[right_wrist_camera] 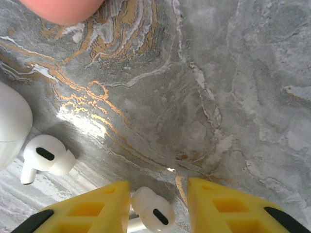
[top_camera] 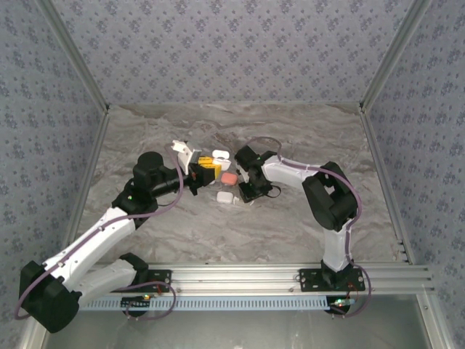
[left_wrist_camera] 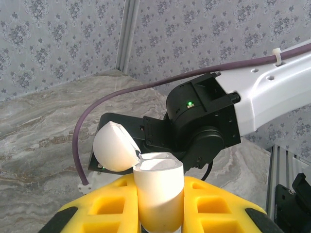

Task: Insert the wireless bluetooth earbuds into the charging case

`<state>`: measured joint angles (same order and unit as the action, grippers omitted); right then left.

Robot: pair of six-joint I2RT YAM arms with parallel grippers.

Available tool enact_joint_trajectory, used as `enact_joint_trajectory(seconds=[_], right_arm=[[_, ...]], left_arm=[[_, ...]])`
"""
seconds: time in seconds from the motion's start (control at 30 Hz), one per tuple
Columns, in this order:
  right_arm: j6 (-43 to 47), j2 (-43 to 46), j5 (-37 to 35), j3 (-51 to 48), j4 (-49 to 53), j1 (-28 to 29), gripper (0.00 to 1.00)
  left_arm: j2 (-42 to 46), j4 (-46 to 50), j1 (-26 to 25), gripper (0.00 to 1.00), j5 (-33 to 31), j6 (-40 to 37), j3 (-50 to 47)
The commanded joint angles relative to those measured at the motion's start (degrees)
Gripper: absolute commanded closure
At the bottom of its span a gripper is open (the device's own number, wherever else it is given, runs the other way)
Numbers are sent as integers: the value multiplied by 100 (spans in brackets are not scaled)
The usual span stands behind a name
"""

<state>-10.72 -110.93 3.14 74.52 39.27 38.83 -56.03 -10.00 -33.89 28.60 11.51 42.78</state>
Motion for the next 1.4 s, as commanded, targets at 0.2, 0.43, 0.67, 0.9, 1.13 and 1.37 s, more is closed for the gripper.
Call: enact_joint_trajectory(seconds=[0.2, 0.43, 0.67, 0.9, 1.13, 1.37], right_arm=[[-53, 63, -212, 44, 556, 177, 61], [-62, 43, -219, 58, 549, 197, 69], [125, 493, -380, 24, 339, 178, 76], [1063, 1864, -731, -117, 90, 99, 77], [2103, 3456, -802, -272, -453, 44, 78], [2851, 4361, -284, -195, -1142, 102, 78]], left_arm=[[-30, -33, -37, 87, -65, -113, 71], [-32, -12, -36, 87, -65, -92, 68], [-31, -17, -37, 87, -43, -77, 63], [-123, -321, -35, 87, 147, 169, -31], [-495, -884, -33, 87, 576, 557, -34], [-801, -1177, -124, 87, 865, 660, 71]])
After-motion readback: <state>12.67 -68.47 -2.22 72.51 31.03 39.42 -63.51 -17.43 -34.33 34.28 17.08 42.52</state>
